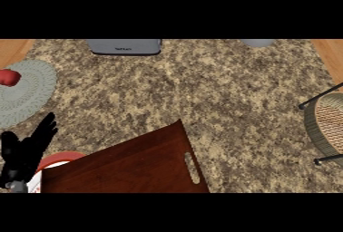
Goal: Pick the cupcake from the tray and place it in the tiered basket
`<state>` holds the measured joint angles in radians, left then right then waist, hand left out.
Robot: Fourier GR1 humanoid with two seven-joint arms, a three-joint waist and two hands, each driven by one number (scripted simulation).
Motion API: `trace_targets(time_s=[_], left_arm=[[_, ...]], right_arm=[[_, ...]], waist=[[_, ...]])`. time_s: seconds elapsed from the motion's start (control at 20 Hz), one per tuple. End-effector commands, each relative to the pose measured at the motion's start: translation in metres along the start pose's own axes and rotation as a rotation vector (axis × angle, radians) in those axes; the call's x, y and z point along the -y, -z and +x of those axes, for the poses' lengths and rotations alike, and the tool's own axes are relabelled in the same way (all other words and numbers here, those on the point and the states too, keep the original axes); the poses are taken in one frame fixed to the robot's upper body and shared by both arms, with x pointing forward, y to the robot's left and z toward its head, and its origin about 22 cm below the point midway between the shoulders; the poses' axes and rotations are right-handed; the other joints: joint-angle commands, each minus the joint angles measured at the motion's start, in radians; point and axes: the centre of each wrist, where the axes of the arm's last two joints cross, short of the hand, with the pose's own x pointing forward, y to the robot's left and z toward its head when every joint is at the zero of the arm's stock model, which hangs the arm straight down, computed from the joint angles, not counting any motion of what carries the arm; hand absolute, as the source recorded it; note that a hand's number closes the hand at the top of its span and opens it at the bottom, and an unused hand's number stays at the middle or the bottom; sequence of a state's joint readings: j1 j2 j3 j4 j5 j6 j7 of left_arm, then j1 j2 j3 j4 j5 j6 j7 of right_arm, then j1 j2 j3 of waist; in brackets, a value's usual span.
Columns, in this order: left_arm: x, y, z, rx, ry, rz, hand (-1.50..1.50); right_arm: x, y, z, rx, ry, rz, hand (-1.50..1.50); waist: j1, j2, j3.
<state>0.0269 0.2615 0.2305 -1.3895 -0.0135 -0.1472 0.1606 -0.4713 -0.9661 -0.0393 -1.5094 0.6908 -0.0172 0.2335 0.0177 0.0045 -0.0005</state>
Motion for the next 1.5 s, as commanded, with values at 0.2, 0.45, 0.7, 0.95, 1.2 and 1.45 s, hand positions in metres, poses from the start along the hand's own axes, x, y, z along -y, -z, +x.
trace_targets(time_s=[0.2,0.45,0.7,0.95,1.2,1.45], left_arm=[[-0.007,-0.004,0.017,0.014,0.011,0.0,0.0],[0.0,-0.016,-0.029,-0.005,0.003,-0.01,0.0],[0.001,-0.007,-0.008,-0.012,0.004,-0.005,0.0],[0.003,-0.014,-0.014,-0.007,-0.006,-0.007,0.0],[-0.007,-0.001,0.002,-0.013,-0.006,-0.001,0.0],[0.011,0.003,0.001,-0.002,-0.001,0.001,0.0]], right_arm=[[-0.001,0.031,-0.027,0.096,-0.109,0.064,1.5],[0.0,0.03,-0.042,0.089,-0.143,0.154,1.5],[-0.033,0.029,-0.044,-0.106,-0.156,0.441,1.5],[-0.059,0.029,-0.06,-0.279,-0.148,0.504,-1.5],[-0.061,0.027,-0.073,-0.273,-0.007,0.427,-1.5],[0.007,0.053,-0.072,-0.261,0.187,0.173,-1.5]], waist=[[-0.001,-0.002,0.0],[-0.009,-0.004,0.0],[-0.007,-0.005,-0.001],[0.002,-0.002,0.0],[-0.012,-0.004,0.001],[-0.018,-0.007,0.0]])
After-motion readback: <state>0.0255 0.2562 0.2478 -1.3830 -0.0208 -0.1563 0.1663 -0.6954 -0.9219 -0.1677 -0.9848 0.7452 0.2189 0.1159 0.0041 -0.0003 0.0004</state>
